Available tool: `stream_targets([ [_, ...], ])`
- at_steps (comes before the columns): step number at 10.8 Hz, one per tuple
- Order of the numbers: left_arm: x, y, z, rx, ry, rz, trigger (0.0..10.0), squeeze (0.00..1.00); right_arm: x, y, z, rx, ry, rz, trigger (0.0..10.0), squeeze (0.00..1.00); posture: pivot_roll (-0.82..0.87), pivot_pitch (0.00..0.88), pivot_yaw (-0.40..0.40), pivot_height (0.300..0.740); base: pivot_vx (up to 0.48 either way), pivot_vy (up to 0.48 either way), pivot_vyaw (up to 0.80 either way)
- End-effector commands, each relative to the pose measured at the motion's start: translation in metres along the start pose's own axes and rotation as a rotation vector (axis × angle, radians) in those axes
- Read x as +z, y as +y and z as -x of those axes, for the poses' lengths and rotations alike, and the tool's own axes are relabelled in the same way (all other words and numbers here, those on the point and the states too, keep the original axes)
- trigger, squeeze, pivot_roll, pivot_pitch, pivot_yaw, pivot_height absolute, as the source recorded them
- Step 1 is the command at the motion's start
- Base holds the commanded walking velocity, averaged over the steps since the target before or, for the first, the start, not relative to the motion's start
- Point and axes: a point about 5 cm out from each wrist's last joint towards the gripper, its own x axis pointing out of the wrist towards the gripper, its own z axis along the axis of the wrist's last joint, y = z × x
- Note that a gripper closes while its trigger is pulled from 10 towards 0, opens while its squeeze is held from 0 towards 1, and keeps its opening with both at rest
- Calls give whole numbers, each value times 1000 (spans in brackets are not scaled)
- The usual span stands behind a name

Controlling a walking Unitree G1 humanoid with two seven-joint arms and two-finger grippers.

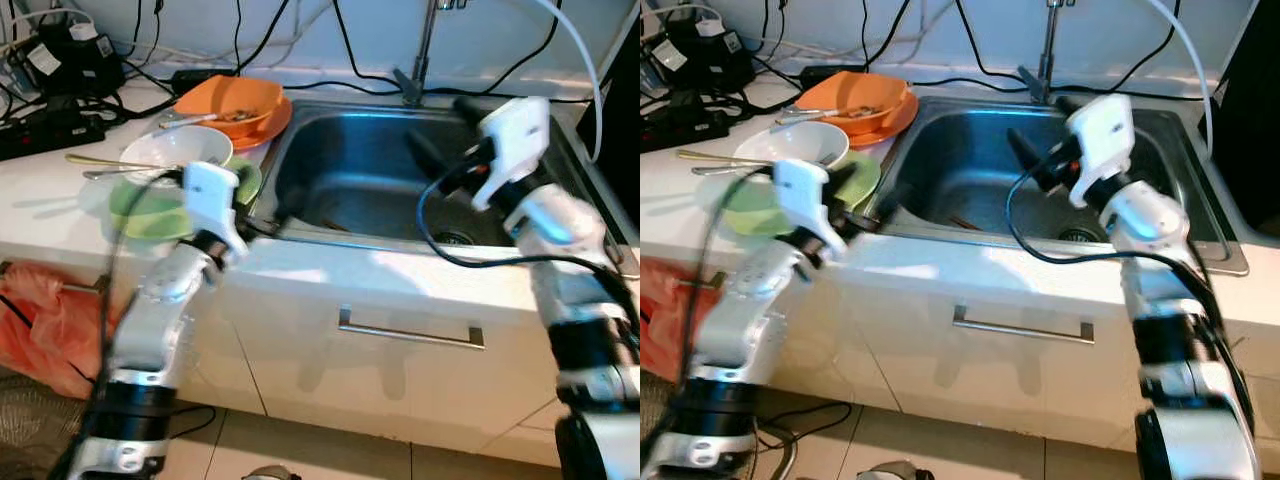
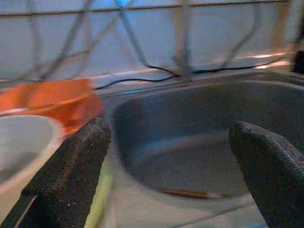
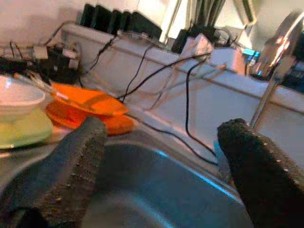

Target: Kitchen organization

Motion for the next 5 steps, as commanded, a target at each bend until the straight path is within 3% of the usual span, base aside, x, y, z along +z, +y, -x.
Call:
stream_targets([
  [1, 2, 17, 5, 84, 8, -24, 10000, 0, 6, -1, 6, -25, -15, -7, 10000, 1000, 120, 1, 73, 740, 0, 0, 0],
  [3, 7, 25, 9, 118, 3, -59, 10000, 0, 8, 1, 14, -58, -10, -25, 10000, 1000, 126, 3, 62, 740, 0, 0, 0],
  [4, 5, 22, 13, 98, 15, -117, 10000, 0, 9, 4, 19, -75, -1, -32, 10000, 1000, 132, 3, 53, 740, 0, 0, 0],
  [5, 2, 21, 15, 105, 32, -121, 10000, 0, 8, 7, 23, -88, 8, -34, 10000, 1000, 136, 2, 44, 740, 0, 0, 0],
])
